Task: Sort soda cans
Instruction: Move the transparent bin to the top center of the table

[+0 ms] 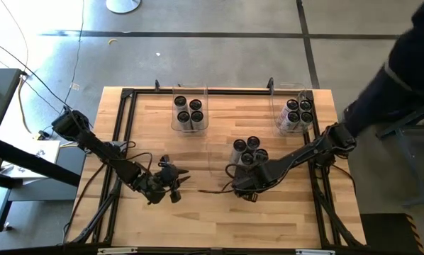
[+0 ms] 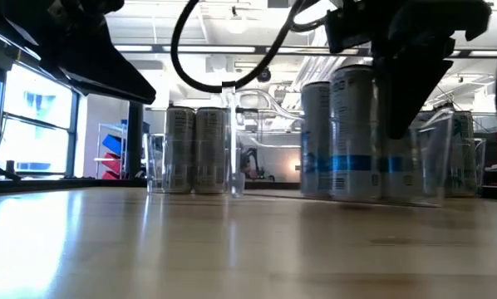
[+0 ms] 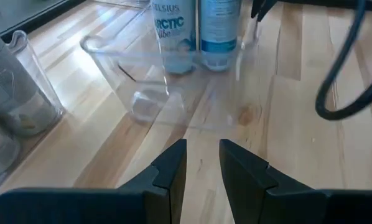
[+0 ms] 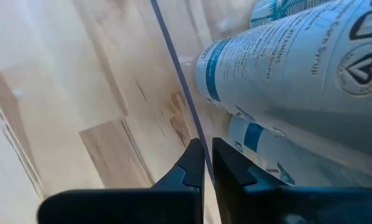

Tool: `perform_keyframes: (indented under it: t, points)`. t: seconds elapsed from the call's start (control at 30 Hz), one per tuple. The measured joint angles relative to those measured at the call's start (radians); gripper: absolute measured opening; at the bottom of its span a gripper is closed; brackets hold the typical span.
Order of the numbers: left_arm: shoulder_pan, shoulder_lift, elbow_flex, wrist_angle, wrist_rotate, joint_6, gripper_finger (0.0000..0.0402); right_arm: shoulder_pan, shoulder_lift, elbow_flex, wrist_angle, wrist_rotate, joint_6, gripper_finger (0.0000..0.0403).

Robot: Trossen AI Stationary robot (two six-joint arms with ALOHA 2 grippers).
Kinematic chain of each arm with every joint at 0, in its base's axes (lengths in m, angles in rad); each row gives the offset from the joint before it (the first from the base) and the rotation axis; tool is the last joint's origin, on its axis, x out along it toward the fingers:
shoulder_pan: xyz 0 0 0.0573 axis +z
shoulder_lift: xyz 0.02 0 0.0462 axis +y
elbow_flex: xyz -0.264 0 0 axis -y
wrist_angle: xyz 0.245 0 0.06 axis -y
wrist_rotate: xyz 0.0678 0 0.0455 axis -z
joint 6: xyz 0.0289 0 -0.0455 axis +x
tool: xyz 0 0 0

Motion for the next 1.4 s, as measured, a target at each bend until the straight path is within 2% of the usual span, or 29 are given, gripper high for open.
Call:
perform_keyframes:
  t: [0.33, 0.53, 0.87, 1.23, 1.4]
  points:
    - [0.0, 0.0, 0.0, -0.001, -0.003, 0.069, 0.0089, -0.03, 0.003, 0.0, -0.086, -0.029, 0.287, 0.0005]
    - [0.0, 0.0, 0.0, 0.0, -0.003, 0.076, 0.0089, -0.085, 0.003, 0.0, -0.097, -0.029, 0.344, 0.0005]
    - [-0.028, 0.0, 0.0, 0.0, -0.017, 0.069, 0.0089, -0.239, 0.005, -0.002, -0.1, -0.009, 0.326, 0.0004]
    - [-0.034, 0.0, 0.0, -0.004, 0.02, 0.058, 0.0089, -0.424, -0.001, 0.003, 0.097, 0.112, 0.217, 0.0003]
    - [-0.036, 0.0, 0.0, -0.014, 0.027, 0.058, 0.0089, -0.468, 0.005, -0.003, 0.266, 0.06, 0.107, 0.0009]
